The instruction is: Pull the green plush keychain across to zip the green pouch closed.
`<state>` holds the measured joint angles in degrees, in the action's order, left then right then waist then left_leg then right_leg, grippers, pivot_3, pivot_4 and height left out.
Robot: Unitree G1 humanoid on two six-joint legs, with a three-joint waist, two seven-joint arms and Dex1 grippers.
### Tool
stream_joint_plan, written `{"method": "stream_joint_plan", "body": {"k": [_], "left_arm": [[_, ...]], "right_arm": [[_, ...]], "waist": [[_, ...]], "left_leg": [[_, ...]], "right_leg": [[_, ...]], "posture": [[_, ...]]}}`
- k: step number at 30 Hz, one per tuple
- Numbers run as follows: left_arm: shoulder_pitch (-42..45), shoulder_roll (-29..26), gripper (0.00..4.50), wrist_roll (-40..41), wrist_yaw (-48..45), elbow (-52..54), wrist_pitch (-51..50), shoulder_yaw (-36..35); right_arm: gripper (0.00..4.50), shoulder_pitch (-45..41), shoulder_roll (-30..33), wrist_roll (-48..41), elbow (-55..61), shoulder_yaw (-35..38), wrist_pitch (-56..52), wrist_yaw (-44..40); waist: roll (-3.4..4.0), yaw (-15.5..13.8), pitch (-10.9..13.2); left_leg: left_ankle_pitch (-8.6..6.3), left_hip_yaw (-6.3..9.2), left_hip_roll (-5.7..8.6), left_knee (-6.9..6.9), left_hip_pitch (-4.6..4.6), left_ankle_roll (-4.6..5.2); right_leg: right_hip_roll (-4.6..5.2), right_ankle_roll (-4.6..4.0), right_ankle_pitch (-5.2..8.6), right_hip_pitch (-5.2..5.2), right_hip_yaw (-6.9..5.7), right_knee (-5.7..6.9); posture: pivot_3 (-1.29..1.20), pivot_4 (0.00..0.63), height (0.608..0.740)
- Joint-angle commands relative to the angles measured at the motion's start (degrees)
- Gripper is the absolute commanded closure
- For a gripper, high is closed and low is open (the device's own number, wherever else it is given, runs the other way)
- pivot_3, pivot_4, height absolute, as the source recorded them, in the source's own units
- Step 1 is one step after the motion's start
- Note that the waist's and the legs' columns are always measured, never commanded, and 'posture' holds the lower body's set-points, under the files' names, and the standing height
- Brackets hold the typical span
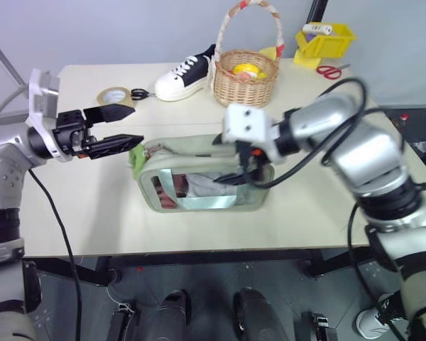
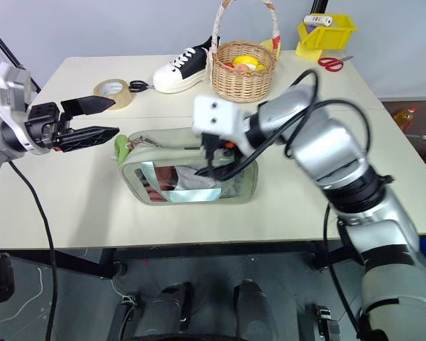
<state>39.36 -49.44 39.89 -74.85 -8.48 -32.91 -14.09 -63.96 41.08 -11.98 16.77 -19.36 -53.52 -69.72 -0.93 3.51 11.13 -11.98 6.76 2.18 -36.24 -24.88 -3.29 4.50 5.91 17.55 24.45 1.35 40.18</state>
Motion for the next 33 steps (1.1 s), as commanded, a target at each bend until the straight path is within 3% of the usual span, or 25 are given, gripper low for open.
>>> {"method": "stream_joint_plan", "body": {"k": [1,4,6,9,14,21,26,33], "left_arm": [[1.97,-0.86,0.0,-0.59,-0.5,-0.45,1.16,-0.25],[1.99,-0.72,0.0,-0.92,-0.8,-0.58,1.25,-0.14],[1.9,-0.92,0.0,-0.95,-0.96,-0.57,1.11,-0.22],[1.66,-1.35,0.0,-0.97,-1.14,-0.56,0.93,-0.31],[1.31,-2.1,0.0,-0.84,-1.29,0.0,0.38,-0.5],[-0.07,-4.39,0.0,-2.72,-2.96,-0.25,1.06,1.14],[-6.97,-9.79,0.0,-7.99,-8.52,0.71,4.9,4.97],[-6.68,-5.95,0.0,-15.32,-5.18,-2.1,11.17,10.21]], "right_arm": [[0.06,0.57,3.89,-3.5,4.37,5.85,0.52,-1.29],[0.06,5.16,7.04,-2.48,4.98,6.02,3.37,-0.29],[0.57,9.35,9.62,-1.64,5.15,6.44,6.72,-0.43],[1.84,13.63,12.04,0.54,3.56,5.94,11.39,0.29],[4.48,15.51,12.29,1.37,2.59,6.04,13.57,1.48],[4.48,14.89,11.57,0.88,2.96,5.69,12.56,2.24],[4.48,14.42,11.45,0.09,4.32,5.42,8.39,3.03],[4.48,14.16,11.12,-0.33,5.2,5.43,6.25,3.76]], "waist": [[-0.01,-0.17,-0.01],[-0.04,-0.23,-0.02],[-0.04,-0.31,-0.02],[-0.02,-0.29,-0.01],[-0.02,-0.21,-0.01],[-0.02,-0.25,-0.01],[-0.01,0.08,-0.01],[-0.02,-0.99,-0.01]], "left_leg": [[0.0,0.0,-0.01,0.0,0.0,0.0],[0.0,0.0,0.0,0.01,0.0,0.01],[0.0,-0.02,0.0,-0.01,0.02,0.01],[0.0,-0.04,0.0,-0.03,0.01,0.01],[0.0,-0.04,-0.02,-0.02,0.03,0.01],[0.0,-0.03,-0.02,-0.02,0.03,0.01],[0.0,-0.04,-0.03,0.05,0.06,0.01],[0.0,-0.04,-0.04,-0.04,0.06,0.01]], "right_leg": [[-0.01,0.0,0.0,0.0,-0.01,-0.01],[-0.01,0.01,0.0,-0.02,-0.02,-0.04],[-0.01,0.0,0.0,-0.03,-0.01,-0.02],[0.01,0.01,0.0,-0.04,0.0,-0.01],[-0.01,0.0,0.0,-0.04,0.0,-0.01],[-0.01,0.0,0.0,-0.04,0.0,-0.01],[-0.01,-0.01,0.01,-0.04,0.03,-0.01],[0.0,-0.01,0.0,-0.09,0.02,-0.01]], "posture": [[0.0,0.15,0.695],[0.0,0.15,0.695],[0.0,0.15,0.695],[0.0,0.15,0.695],[0.0,0.15,0.695],[0.0,0.15,0.695],[0.0,0.15,0.695],[0.0,0.15,0.695]]}}
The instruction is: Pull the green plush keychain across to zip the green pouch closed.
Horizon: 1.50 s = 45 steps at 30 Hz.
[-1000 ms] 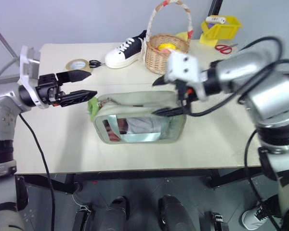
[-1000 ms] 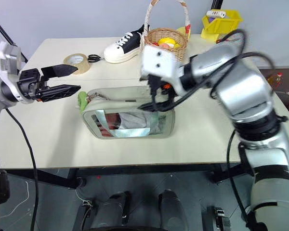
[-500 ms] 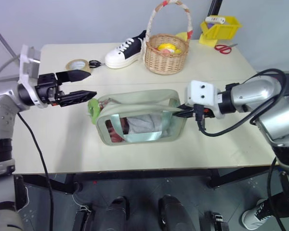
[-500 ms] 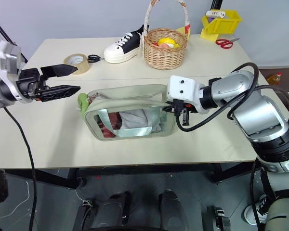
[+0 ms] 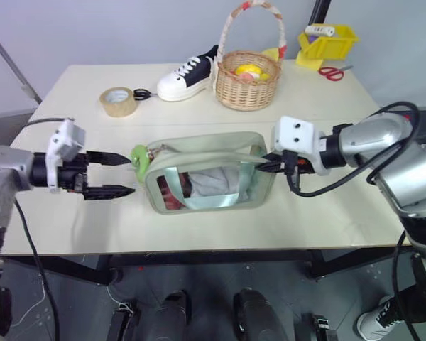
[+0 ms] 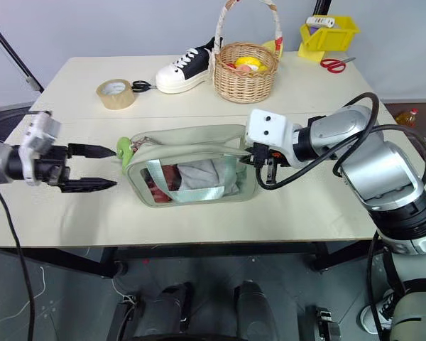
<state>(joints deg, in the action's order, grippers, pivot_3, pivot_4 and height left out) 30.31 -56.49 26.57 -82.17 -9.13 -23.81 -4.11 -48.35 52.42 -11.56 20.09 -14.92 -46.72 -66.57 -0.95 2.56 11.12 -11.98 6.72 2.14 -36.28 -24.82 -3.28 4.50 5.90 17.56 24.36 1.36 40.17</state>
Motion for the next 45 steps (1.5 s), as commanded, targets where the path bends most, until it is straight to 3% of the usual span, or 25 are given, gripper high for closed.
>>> {"method": "stream_joint_plan", "body": {"k": [1,8,20,35,38,45], "left_arm": [[2.87,1.68,0.0,-2.24,2.55,-2.24,2.15,0.34],[5.34,3.96,0.0,-2.95,4.68,-7.96,2.16,-0.65],[7.1,4.54,0.0,5.99,1.82,-11.26,-6.18,-7.42],[11.44,9.21,0.0,3.02,7.95,-17.53,-10.17,-4.97],[12.25,9.49,0.88,2.61,7.84,-18.67,-10.84,-4.79],[11.88,8.83,4.47,3.2,6.36,-18.14,-11.3,-5.26]], "right_arm": [[4.48,-1.46,-0.14,-0.84,2.12,1.02,-0.79,0.61],[4.48,-1.0,0.53,-1.71,3.57,1.65,-2.1,0.91],[4.48,-0.62,1.1,-2.24,4.07,1.57,-2.52,1.34],[4.48,-0.44,1.43,-2.58,4.24,1.49,-2.06,1.58],[4.5,-0.39,1.47,-2.66,4.38,1.61,-2.19,1.69],[4.5,-0.47,1.62,-2.71,4.36,1.61,-3.02,2.15]], "waist": [[0.0,-0.05,0.0],[0.0,0.02,0.0],[0.0,0.07,0.0],[-0.01,-0.01,0.0],[-0.01,0.06,0.0],[-0.01,-0.01,0.0]], "left_leg": [[0.0,0.0,0.0,0.0,0.0,0.0],[0.0,0.0,0.01,0.03,0.0,0.01],[0.0,0.0,0.01,0.02,0.0,0.01],[0.0,0.01,0.03,0.0,0.0,0.01],[0.0,0.01,0.03,0.0,0.0,0.01],[0.0,0.01,0.03,0.0,0.0,0.0]], "right_leg": [[0.0,0.0,0.0,0.0,0.0,0.0],[-0.02,0.0,0.0,0.02,-0.02,0.0],[0.0,0.01,0.0,0.01,-0.02,0.0],[0.0,0.01,0.0,0.0,-0.03,0.0],[-0.01,0.01,0.0,0.0,-0.02,0.01],[0.0,0.01,0.0,0.01,-0.03,0.0]], "posture": [[0.0,0.15,0.695],[0.0,0.15,0.695],[0.0,0.15,0.695],[0.0,0.15,0.695],[0.0,0.15,0.695],[0.0,0.15,0.695]]}}
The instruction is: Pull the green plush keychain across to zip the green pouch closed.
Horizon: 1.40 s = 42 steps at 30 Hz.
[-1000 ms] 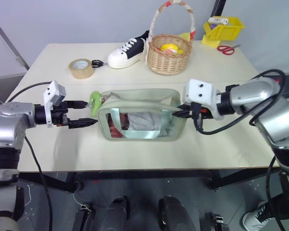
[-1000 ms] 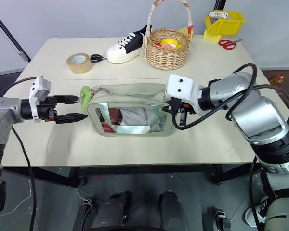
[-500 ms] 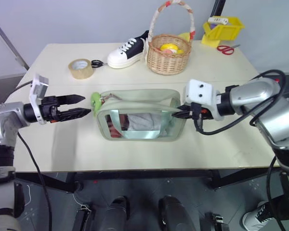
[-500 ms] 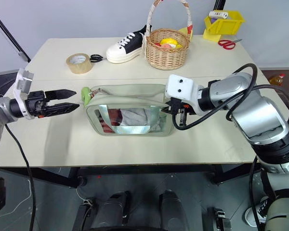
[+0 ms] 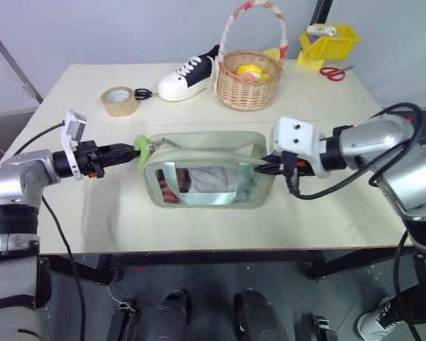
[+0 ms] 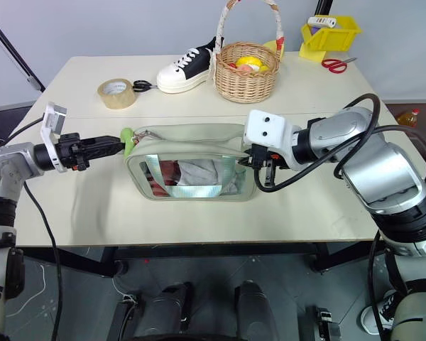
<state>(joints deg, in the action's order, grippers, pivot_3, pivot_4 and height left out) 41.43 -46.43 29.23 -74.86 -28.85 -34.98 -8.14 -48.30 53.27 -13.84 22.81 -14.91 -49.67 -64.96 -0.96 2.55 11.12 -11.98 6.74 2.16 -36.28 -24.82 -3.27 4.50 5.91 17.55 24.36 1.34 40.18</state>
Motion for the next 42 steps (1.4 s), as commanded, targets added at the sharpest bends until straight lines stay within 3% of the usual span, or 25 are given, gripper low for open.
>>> {"method": "stream_joint_plan", "body": {"k": [1,10,20,30,33,40,42], "left_arm": [[0.78,-1.39,4.47,0.58,-1.09,1.67,-0.19,-1.29],[1.7,-2.29,4.47,1.83,-1.55,5.19,-0.94,-2.5],[5.86,0.5,4.47,9.79,1.27,14.25,-8.7,-4.74],[8.23,4.82,4.47,5.95,3.15,18.35,-8.24,3.57],[8.79,4.27,3.57,6.69,2.75,17.53,-9.47,3.44],[9.54,1.83,0.04,5.86,2.48,16.41,-8.36,2.43],[8.82,0.24,0.04,6.11,1.46,16.64,-7.92,1.86]], "right_arm": [[4.5,-0.62,0.69,-0.42,1.5,1.55,-0.14,0.6],[4.5,-0.46,0.18,-0.82,1.21,1.39,-0.95,1.62],[4.5,-0.13,0.06,-1.6,1.67,1.47,-1.64,2.57],[4.5,-0.48,-0.22,-1.64,1.77,1.36,-2.37,3.41],[4.5,-0.32,-0.23,-1.74,2.04,1.51,-2.8,3.71],[4.5,-0.03,-0.26,-2.09,2.18,1.56,-3.11,4.31],[4.5,0.06,-0.28,-2.16,2.15,1.5,-3.1,4.5]], "waist": [[0.0,0.01,0.0],[0.0,-0.01,0.0],[0.0,0.09,0.0],[0.0,0.08,0.0],[0.0,0.15,0.0],[0.0,0.07,0.0],[0.0,0.13,0.0]], "left_leg": [[0.0,0.0,0.0,0.0,0.0,0.0],[0.0,0.0,0.0,0.0,0.0,0.0],[0.0,0.0,0.0,0.0,0.0,0.0],[0.0,0.0,0.02,-0.04,0.0,0.0],[0.0,-0.01,0.02,-0.02,0.0,0.0],[0.0,0.0,0.02,-0.03,0.0,0.0],[0.0,0.0,0.02,-0.02,0.0,0.0]], "right_leg": [[0.0,0.0,0.0,0.0,0.0,0.0],[0.01,0.0,0.0,0.0,0.0,0.0],[0.02,0.0,0.0,0.0,0.0,0.0],[0.0,0.0,0.0,-0.04,0.0,0.0],[-0.03,0.0,0.0,-0.02,0.01,0.0],[-0.02,0.0,0.0,-0.02,0.01,0.0],[-0.03,0.0,0.0,-0.02,0.01,0.0]], "posture": [[0.0,0.15,0.695],[0.0,0.15,0.695],[0.0,0.15,0.695],[0.0,0.15,0.695],[0.0,0.15,0.695],[0.0,0.15,0.695],[0.0,0.15,0.695]]}}
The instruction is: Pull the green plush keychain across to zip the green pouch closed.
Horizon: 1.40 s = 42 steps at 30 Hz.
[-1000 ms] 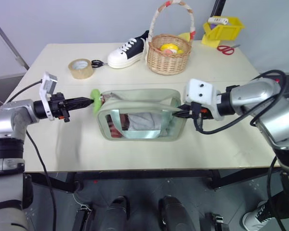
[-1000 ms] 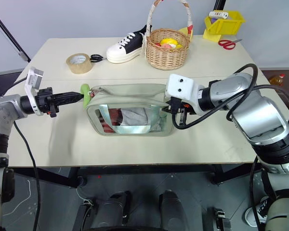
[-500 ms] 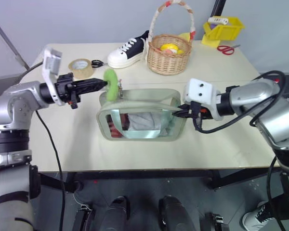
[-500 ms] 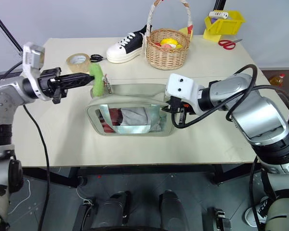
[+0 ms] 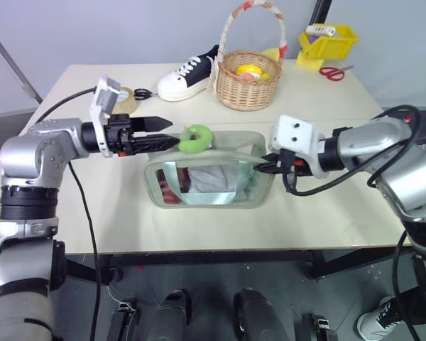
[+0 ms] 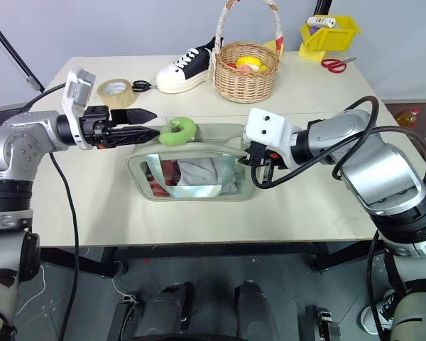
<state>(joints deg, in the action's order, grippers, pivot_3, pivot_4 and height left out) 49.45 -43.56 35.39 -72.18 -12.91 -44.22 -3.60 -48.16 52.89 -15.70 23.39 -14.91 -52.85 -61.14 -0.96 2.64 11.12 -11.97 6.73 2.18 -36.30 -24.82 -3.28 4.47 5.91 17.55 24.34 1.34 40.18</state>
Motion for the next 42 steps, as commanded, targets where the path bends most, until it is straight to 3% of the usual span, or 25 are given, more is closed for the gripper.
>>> {"method": "stream_joint_plan", "body": {"k": [1,10,13,20,21,22,26,29,32,42], "left_arm": [[-0.12,-3.77,0.04,0.17,-2.12,1.21,1.63,-3.0],[-9.56,-8.22,0.04,0.55,-7.62,7.95,4.98,-3.34],[-12.06,-8.12,0.8,-2.0,-8.4,8.68,8.18,-1.25],[-13.19,-8.04,4.14,-4.88,-7.99,7.11,11.33,0.13],[-12.96,-7.93,4.43,-5.14,-7.9,6.78,11.54,0.13],[-12.74,-7.84,4.43,-5.46,-7.88,6.41,11.88,0.23],[-11.67,-7.06,4.5,-7.86,-6.25,4.54,13.92,1.1],[-11.32,-6.6,4.5,-8.28,-6.48,4.14,14.89,1.27],[-11.33,-6.39,4.5,-8.37,-6.6,4.18,15.01,1.19],[-12.37,-5.52,4.5,-8.25,-6.17,4.67,15.25,0.35]], "right_arm": [[4.5,-0.07,0.12,-0.39,1.57,1.47,0.04,0.78],[4.5,0.03,0.23,-0.74,1.39,1.35,0.35,0.83],[4.5,-0.41,0.1,-0.53,1.09,1.04,0.53,0.79],[4.5,-0.6,0.44,-1.02,1.55,1.38,0.11,0.36],[4.5,-0.6,0.47,-1.18,1.67,1.43,-0.12,0.32],[4.5,-0.58,0.46,-1.43,1.8,1.53,-0.42,0.32],[3.07,-0.36,0.8,-3.56,3.13,3.19,-0.57,-0.57],[1.4,-2.7,-0.66,-8.88,2.57,8.68,-2.38,-1.2],[0.05,-6.43,-3.34,-12.55,0.85,11.87,-4.15,0.15],[0.05,-18.4,-22.92,-4.06,-11.99,-3.33,-0.51,10.55]], "waist": [[0.0,0.06,0.0],[0.0,-0.12,0.0],[0.0,-0.12,0.0],[0.0,-0.11,0.0],[0.0,-0.09,0.0],[0.0,-0.06,0.0],[0.0,-0.1,0.0],[0.0,-0.13,0.0],[0.01,-0.02,0.01],[-0.01,0.0,-0.01]], "left_leg": [[0.0,0.0,-0.01,0.0,0.0,0.0],[0.0,-0.01,-0.03,0.0,0.02,0.0],[0.0,0.0,-0.04,0.01,0.03,0.0],[0.0,-0.01,-0.03,0.01,0.03,0.0],[0.0,-0.01,-0.03,0.01,0.03,0.0],[0.0,-0.01,-0.03,0.02,0.03,0.0],[0.0,-0.01,-0.03,0.02,0.03,0.0],[0.0,-0.02,-0.02,0.02,0.03,0.0],[0.0,-0.02,-0.03,0.02,0.04,0.01],[0.0,-0.02,-0.03,0.07,0.14,0.0]], "right_leg": [[0.0,0.0,0.0,0.0,0.0,0.0],[0.04,-0.01,0.0,-0.03,0.02,0.0],[0.04,-0.01,0.0,-0.03,0.01,0.0],[0.03,-0.01,0.0,-0.03,0.02,0.0],[0.03,-0.01,0.0,-0.03,0.02,0.0],[0.03,-0.01,0.0,-0.03,0.01,0.0],[0.01,-0.01,0.0,-0.03,0.01,0.0],[0.03,0.0,0.0,-0.03,0.01,0.0],[0.03,-0.01,0.0,-0.03,0.01,0.0],[0.02,-0.01,0.0,-0.07,0.04,0.02]], "posture": [[0.0,0.15,0.695],[0.0,0.15,0.695],[0.0,0.15,0.695],[0.0,0.15,0.695],[0.0,0.15,0.695],[0.0,0.15,0.695],[0.0,0.15,0.695],[0.0,0.15,0.695],[0.0,0.15,0.695],[0.0,0.15,0.695]]}}
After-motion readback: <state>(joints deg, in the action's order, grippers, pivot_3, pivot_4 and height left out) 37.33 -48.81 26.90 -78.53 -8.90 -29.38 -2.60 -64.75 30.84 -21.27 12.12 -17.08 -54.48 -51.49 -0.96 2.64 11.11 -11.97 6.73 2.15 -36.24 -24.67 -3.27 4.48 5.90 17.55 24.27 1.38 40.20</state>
